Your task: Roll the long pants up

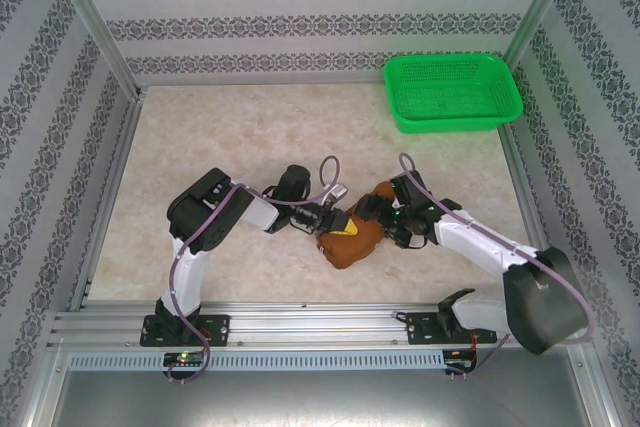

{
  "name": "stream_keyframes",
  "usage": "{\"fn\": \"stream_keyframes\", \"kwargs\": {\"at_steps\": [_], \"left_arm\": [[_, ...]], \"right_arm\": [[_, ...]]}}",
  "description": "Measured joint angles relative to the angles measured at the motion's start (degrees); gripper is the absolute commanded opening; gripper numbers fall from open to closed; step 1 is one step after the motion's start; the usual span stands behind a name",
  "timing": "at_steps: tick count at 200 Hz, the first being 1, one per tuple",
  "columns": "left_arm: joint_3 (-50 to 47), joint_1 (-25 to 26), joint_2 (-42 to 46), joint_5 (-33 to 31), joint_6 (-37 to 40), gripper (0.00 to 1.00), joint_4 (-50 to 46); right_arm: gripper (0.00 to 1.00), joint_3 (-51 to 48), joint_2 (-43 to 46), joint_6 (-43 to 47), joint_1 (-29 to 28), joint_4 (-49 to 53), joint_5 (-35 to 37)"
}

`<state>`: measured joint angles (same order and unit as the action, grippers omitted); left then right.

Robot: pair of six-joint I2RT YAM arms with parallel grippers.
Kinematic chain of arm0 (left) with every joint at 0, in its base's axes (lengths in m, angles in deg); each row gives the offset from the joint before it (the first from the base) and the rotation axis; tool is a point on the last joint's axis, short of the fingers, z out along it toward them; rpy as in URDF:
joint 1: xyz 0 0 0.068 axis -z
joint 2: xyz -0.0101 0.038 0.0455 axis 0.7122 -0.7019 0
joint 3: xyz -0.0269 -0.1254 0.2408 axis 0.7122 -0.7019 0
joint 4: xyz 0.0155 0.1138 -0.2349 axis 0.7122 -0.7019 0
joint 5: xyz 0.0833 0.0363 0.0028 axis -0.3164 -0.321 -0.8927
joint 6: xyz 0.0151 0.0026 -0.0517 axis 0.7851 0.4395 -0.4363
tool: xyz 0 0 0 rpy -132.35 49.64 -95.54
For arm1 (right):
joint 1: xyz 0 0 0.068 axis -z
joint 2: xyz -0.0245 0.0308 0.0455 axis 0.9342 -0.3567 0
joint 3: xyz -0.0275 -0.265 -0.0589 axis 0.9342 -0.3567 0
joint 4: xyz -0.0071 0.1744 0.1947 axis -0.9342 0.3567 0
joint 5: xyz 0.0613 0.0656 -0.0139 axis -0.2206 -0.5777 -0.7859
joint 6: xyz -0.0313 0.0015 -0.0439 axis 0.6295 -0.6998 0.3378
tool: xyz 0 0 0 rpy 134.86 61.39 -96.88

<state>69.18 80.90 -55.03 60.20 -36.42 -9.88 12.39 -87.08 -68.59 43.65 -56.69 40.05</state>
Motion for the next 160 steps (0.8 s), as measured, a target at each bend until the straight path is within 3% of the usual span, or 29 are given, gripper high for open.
{"fn": "stream_keyframes", "kwargs": {"at_steps": [46,99,160], "left_arm": [[-0.09,-0.63,0.09,0.33,0.07,0.0,-1.77],[-0.13,-0.02,0.28,0.81,0.92,0.0,-2.08],[-2.47,-1.01,-2.82,1.86,-11.5,0.0,12.57]], "right_arm": [[0.98,5.07,-5.64,2.91,-1.51,4.0,0.87],[0.98,4.68,-0.72,6.82,-1.92,9.38,2.1],[0.97,3.91,-9.4,0.42,-3.45,-0.66,1.68]]}}
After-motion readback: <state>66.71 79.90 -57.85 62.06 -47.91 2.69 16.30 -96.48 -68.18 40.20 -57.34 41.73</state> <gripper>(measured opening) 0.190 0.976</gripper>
